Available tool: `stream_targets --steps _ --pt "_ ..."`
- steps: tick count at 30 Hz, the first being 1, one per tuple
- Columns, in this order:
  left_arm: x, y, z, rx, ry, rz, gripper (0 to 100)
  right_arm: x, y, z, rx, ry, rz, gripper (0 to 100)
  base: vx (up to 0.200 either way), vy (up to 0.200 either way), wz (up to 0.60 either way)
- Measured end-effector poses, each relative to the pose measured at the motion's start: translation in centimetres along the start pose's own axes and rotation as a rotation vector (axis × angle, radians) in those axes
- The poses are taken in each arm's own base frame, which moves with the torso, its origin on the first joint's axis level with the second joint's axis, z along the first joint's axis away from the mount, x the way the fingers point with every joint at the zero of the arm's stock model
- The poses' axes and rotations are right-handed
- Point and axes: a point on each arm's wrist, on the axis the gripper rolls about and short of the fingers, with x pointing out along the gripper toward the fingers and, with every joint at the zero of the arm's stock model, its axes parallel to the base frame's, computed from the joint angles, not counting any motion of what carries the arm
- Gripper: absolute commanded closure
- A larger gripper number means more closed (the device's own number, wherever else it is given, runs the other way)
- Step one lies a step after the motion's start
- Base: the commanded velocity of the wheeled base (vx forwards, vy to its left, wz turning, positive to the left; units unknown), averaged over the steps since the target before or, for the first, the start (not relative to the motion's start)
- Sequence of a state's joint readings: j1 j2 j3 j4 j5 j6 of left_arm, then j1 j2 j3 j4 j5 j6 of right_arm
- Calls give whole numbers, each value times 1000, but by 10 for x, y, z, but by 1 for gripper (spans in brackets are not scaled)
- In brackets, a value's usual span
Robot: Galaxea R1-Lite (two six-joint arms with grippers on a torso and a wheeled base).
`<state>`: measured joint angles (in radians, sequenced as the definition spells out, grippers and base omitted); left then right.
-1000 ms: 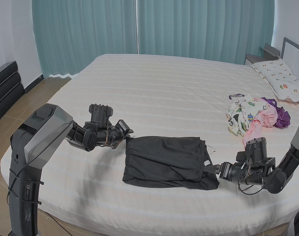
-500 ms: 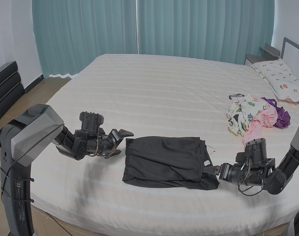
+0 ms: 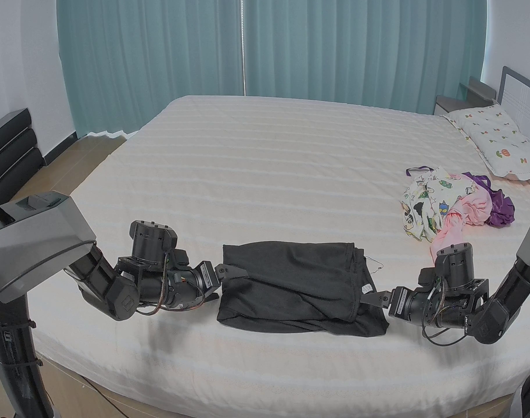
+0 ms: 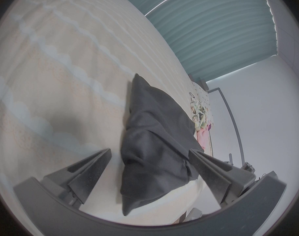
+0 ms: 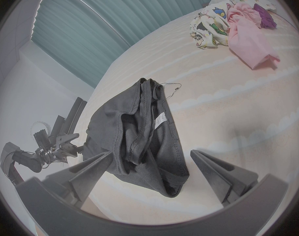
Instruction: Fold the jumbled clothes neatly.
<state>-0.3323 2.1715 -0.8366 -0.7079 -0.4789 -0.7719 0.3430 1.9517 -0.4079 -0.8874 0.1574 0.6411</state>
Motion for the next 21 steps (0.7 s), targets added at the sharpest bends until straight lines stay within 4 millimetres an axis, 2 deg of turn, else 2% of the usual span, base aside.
stream_targets --steps 4,5,8,15,21 --pt "1 -8 -6 19 18 -14 0 -1 1 2 -1 -10 3 0 0 0 0" --pt "1 -9 -8 22 22 -15 100 -1 1 3 -2 -15 7 0 0 0 0" --pt "4 -12 -15 50 47 -18 100 -1 4 11 -2 -46 20 0 0 0 0" --pt "3 -9 -26 81 81 -1 100 9 21 49 -4 -122 54 0 0 0 0" --pt "1 -3 -34 75 106 23 100 44 25 72 0 -135 52 0 0 0 0"
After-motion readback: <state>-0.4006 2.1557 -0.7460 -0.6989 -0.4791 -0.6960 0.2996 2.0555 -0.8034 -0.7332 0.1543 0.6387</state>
